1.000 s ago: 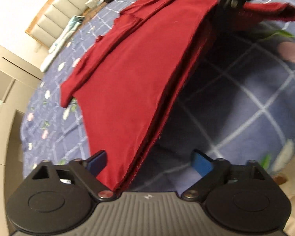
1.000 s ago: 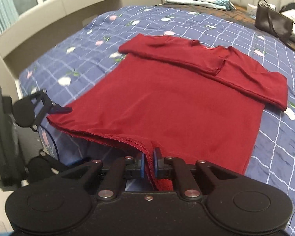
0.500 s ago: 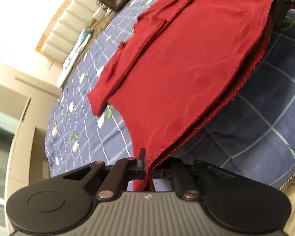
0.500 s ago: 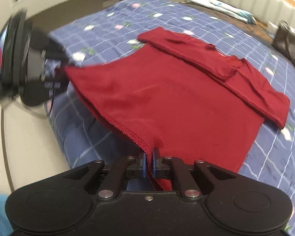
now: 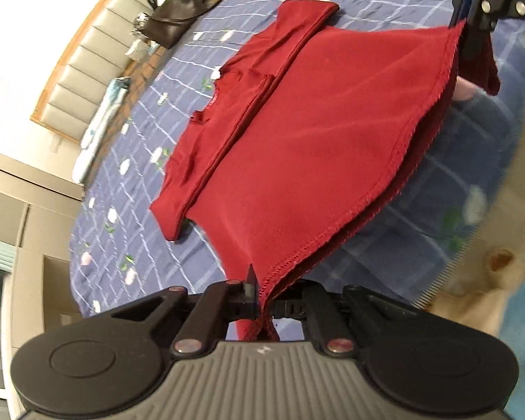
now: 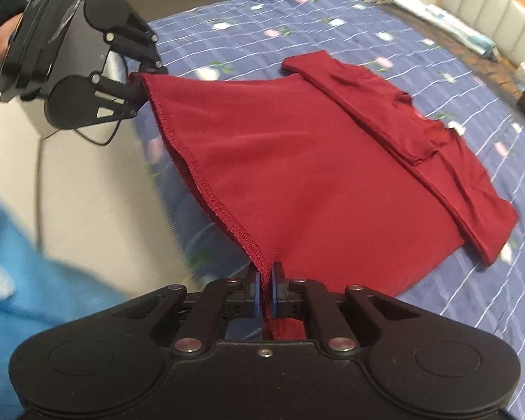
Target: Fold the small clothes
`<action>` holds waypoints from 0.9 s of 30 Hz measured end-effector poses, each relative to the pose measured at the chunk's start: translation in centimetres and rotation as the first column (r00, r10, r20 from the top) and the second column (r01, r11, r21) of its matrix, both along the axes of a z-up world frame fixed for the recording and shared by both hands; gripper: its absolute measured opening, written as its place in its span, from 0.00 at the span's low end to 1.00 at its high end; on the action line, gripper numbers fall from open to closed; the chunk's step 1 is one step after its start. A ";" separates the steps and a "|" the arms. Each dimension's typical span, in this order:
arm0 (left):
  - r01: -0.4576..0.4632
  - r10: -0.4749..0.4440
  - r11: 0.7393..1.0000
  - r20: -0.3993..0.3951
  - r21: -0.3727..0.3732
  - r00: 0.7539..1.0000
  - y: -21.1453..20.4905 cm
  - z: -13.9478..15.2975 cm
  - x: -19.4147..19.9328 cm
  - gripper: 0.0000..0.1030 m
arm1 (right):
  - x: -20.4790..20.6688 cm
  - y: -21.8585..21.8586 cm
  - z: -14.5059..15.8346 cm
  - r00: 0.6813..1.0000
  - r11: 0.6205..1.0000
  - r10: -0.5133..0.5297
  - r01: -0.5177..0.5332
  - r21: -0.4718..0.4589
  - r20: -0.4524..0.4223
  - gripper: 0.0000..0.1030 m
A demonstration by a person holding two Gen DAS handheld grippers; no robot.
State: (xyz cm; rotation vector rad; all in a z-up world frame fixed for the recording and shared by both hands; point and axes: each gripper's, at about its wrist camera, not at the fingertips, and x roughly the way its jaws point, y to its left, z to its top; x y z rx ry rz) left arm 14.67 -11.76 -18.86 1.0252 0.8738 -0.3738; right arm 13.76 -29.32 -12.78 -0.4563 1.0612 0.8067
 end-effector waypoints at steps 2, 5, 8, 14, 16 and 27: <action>0.002 -0.003 1.000 -0.041 -0.012 0.999 0.2 1.2 -1.7 0.04 | -1.4 0.0 0.8 0.999 1.000 0.008 -0.008 0.006 -0.042 0.06; -0.020 0.018 0.999 -0.083 -0.028 0.996 0.8 2.5 -3.6 0.04 | -3.0 -0.2 1.7 0.997 1.000 0.011 -0.010 0.010 -0.076 0.05; -0.064 0.059 0.996 -0.088 -0.057 0.994 1.1 3.5 -3.3 0.04 | -2.4 -0.4 2.5 0.997 1.000 -0.019 0.021 0.022 -0.077 0.06; -0.132 0.115 0.981 -0.121 -0.144 0.986 1.2 6.7 2.4 0.04 | 2.8 -1.4 5.0 0.999 1.000 -0.021 0.022 0.010 -0.024 0.06; -0.114 0.091 0.981 -0.151 -0.156 0.984 0.9 7.9 4.2 0.04 | 5.5 -1.9 5.8 1.000 1.000 -0.009 0.009 0.003 -0.003 0.06; -0.079 0.024 0.971 -0.237 -0.224 0.971 -0.3 9.2 21.1 0.05 | 25.0 -3.3 4.7 0.996 0.995 -0.092 0.092 -0.043 -0.014 0.09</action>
